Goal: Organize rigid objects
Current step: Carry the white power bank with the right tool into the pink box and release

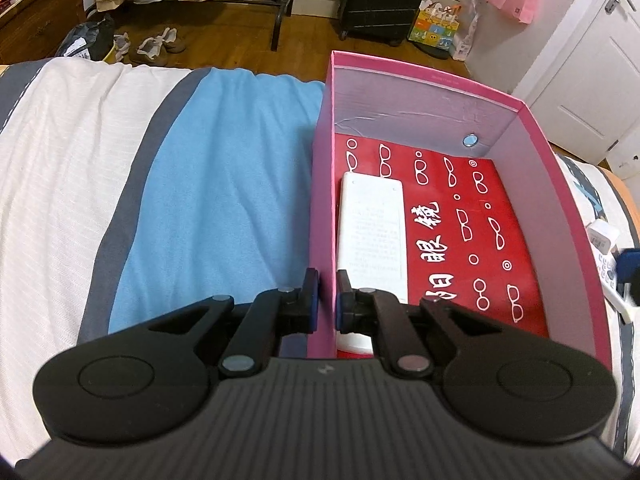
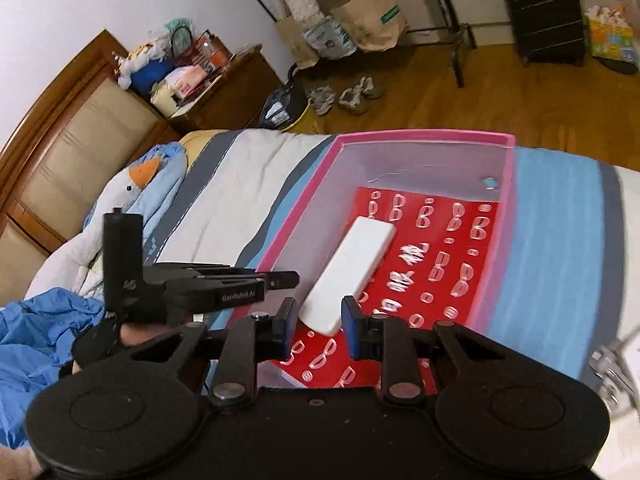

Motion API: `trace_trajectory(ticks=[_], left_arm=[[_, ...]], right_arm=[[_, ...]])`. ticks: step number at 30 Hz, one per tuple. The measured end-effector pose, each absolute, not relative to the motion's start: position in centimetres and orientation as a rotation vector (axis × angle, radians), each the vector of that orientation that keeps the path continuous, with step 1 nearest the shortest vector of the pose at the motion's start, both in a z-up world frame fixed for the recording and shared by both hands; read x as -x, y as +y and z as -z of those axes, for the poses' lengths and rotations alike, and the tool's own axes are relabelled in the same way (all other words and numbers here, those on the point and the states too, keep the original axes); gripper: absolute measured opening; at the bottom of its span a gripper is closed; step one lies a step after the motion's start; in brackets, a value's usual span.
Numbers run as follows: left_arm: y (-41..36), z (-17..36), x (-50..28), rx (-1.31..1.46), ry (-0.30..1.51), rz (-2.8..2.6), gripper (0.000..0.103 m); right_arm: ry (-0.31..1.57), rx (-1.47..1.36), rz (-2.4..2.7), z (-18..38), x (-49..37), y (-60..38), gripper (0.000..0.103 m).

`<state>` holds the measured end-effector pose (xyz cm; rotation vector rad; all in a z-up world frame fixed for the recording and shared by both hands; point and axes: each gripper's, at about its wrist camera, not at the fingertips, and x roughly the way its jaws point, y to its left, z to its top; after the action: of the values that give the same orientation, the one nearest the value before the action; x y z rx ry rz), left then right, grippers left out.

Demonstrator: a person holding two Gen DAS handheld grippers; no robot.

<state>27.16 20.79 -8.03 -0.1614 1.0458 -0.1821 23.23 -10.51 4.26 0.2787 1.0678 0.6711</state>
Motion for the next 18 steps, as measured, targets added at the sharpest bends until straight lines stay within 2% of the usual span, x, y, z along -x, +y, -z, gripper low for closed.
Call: trace_trajectory(ticks=[7,18], left_arm=[[20.8,8.1,-27.4,0.157,1.075,0.197,0.007],[20.7,7.8,-26.9,0.146,1.084,0.193,0.007]], right_arm=[[0.986,-0.176,-0.586,-4.5,-20.0,-15.2,0.031],[1.141,-0.054,-0.514,0.5,-18.4,-19.1,0.039]])
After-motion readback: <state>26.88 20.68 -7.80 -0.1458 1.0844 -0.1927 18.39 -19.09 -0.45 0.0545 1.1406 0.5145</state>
